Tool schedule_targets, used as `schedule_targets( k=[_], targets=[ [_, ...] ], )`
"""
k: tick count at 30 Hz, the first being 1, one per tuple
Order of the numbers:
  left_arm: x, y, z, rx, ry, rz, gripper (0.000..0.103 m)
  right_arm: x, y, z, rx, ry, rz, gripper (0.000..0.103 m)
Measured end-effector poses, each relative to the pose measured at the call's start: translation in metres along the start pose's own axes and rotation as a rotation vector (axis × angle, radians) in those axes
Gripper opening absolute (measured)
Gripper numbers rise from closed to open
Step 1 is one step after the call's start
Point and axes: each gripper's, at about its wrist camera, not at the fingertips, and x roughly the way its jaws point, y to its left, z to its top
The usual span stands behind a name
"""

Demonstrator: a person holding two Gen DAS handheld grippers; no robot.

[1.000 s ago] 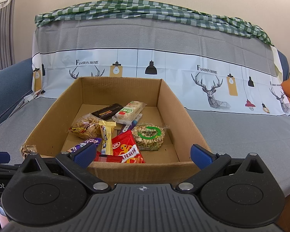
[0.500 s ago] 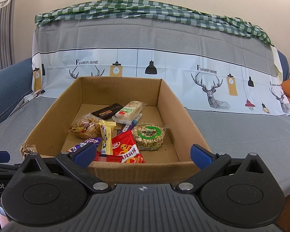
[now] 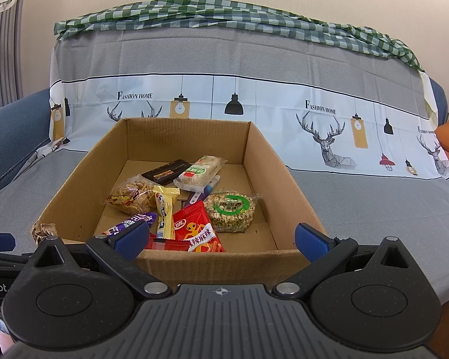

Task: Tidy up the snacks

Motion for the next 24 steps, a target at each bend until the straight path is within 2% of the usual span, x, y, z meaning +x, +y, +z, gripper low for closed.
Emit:
schedule_targets(
  k=[24],
  targets=[
    [-0.0016, 0.0047, 0.0018, 0.004, -0.004, -0.012, 0.102, -0.0001, 0.0006, 0.0, -0.001, 0.0, 0.0, 0.102]
  ],
)
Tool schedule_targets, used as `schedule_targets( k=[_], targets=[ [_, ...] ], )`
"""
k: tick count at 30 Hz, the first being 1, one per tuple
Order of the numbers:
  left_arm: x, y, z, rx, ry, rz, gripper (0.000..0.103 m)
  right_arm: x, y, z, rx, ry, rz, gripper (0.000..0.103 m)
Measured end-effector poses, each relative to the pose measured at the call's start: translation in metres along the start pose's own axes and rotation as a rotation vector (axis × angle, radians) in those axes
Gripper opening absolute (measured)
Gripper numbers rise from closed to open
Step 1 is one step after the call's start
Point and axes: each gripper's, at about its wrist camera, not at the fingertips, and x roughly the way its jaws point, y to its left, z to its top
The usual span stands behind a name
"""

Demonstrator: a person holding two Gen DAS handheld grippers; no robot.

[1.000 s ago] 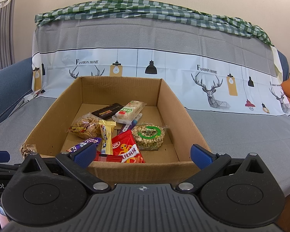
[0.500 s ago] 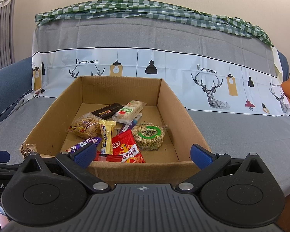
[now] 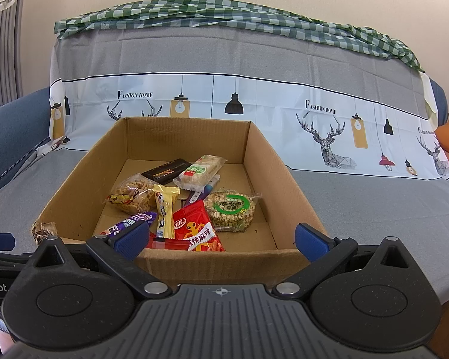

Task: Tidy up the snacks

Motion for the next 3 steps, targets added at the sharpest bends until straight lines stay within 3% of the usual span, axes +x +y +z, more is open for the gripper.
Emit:
schedule_targets(
  k=[3],
  targets=[
    [-0.0017, 0.0, -0.0005, 0.009, -0.016, -0.007, 0.102, 0.0004, -0.0003, -0.0006, -0.006, -0.002, -0.001, 0.102]
  ],
)
